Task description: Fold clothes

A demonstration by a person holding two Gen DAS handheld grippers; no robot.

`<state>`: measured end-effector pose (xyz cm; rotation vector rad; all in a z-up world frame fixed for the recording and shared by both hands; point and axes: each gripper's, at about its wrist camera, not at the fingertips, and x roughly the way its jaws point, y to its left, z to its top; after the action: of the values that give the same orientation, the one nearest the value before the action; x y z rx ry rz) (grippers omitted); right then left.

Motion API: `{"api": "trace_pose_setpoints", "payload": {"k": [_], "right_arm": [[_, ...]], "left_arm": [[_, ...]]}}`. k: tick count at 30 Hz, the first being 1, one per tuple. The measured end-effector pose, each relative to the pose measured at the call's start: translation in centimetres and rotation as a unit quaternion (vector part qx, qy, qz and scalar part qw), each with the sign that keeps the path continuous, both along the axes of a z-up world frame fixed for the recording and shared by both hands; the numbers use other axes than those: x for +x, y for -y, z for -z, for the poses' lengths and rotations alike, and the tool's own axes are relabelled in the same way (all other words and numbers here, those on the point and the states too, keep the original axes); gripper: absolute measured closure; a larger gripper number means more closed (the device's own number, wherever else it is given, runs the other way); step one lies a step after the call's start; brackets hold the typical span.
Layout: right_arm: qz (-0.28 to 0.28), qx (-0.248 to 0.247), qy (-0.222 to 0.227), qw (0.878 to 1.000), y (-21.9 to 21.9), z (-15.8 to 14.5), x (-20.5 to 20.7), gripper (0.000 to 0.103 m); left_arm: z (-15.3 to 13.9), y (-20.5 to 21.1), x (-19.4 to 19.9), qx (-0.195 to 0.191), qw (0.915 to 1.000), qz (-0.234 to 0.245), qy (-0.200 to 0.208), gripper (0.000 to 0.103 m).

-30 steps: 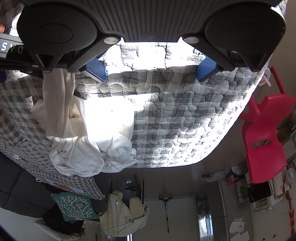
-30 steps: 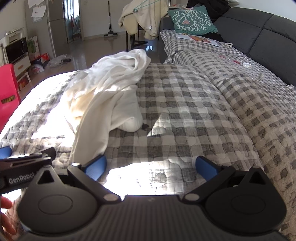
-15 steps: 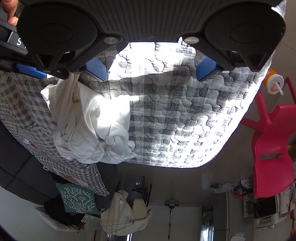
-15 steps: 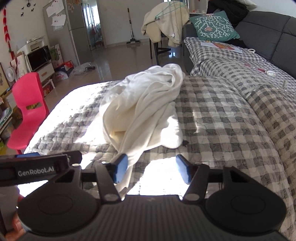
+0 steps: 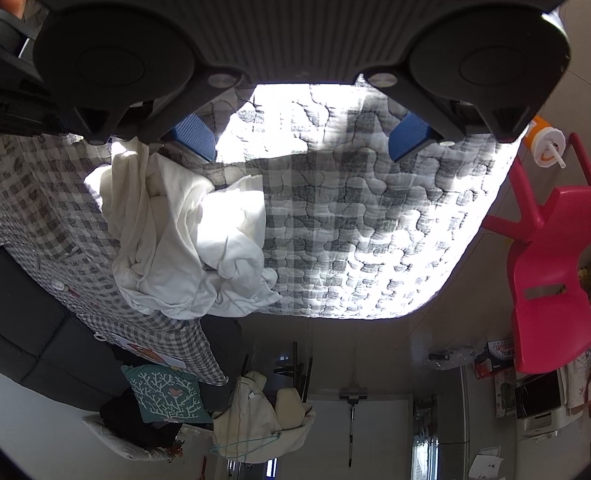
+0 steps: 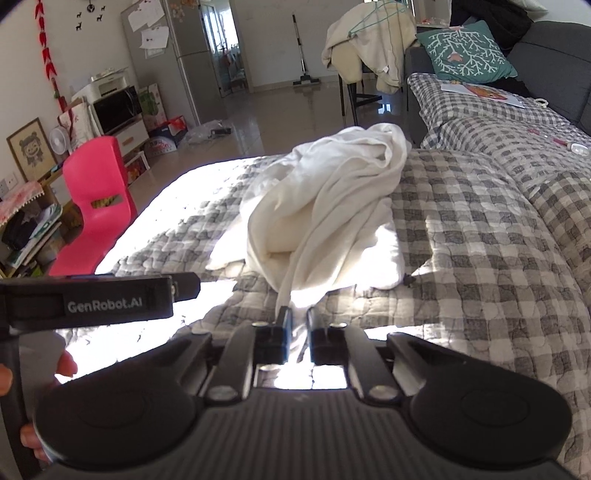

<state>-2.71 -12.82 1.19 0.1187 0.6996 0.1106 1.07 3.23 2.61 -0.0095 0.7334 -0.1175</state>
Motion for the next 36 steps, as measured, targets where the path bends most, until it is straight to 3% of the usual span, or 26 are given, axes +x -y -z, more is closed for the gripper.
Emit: {"api": "trace_pose_setpoints", "payload": {"k": [7, 13, 16, 19, 22, 24, 25, 26, 30, 36], "right_arm": [[0.057, -0.031, 0.004, 0.998, 3.2, -0.3, -1.1, 0.102], [0.104, -0.027, 0.006, 0.994, 6.6, -0.8, -2.1, 0.101], [0.098, 0.006, 0.003, 0.995, 7.6, -1.1, -2.5, 0.084], [0.07, 0.032, 0.0, 0.997, 6.6, -1.2, -2.3, 0.074], [0.043, 0.027, -0.003, 0.999, 4.8, -1.0, -1.7, 0.058], [0.03, 0.007, -0.008, 0.999, 3.5, -0.5, -1.2, 0.059], [0.026, -0.001, -0.012, 1.0, 3.0, -0.2, -1.0, 0.066], [0.024, -0.009, -0.019, 1.0, 2.7, 0.1, -0.8, 0.08], [0.02, -0.022, -0.017, 0.999, 2.7, 0.3, -0.8, 0.1], [0.096, -0.05, 0.009, 0.994, 6.6, -0.7, -1.8, 0.102]], "left_arm": [[0.6, 2.0, 0.5, 0.01, 0.9989, 0.034, 0.032, 0.003], [1.2, 3.5, 1.2, -0.018, 0.9964, 0.072, 0.042, 0.013], [1.0, 4.3, 1.3, -0.033, 0.9943, 0.088, 0.05, 0.019], [0.8, 5.1, 1.6, -0.045, 0.9923, 0.105, 0.048, 0.031], [0.9, 5.4, 2.0, -0.047, 0.992, 0.11, 0.04, 0.043], [1.3, 5.3, 2.3, -0.046, 0.9932, 0.102, 0.033, 0.059], [1.5, 5.1, 2.4, -0.049, 0.9933, 0.101, 0.027, 0.075], [1.7, 4.8, 2.6, -0.055, 0.9932, 0.101, 0.018, 0.089], [1.7, 3.4, 2.8, -0.086, 0.9934, 0.077, 0.001, 0.099], [0.5, 1.3, 2.3, -0.098, 0.9946, 0.034, -0.004, 0.101]]}}
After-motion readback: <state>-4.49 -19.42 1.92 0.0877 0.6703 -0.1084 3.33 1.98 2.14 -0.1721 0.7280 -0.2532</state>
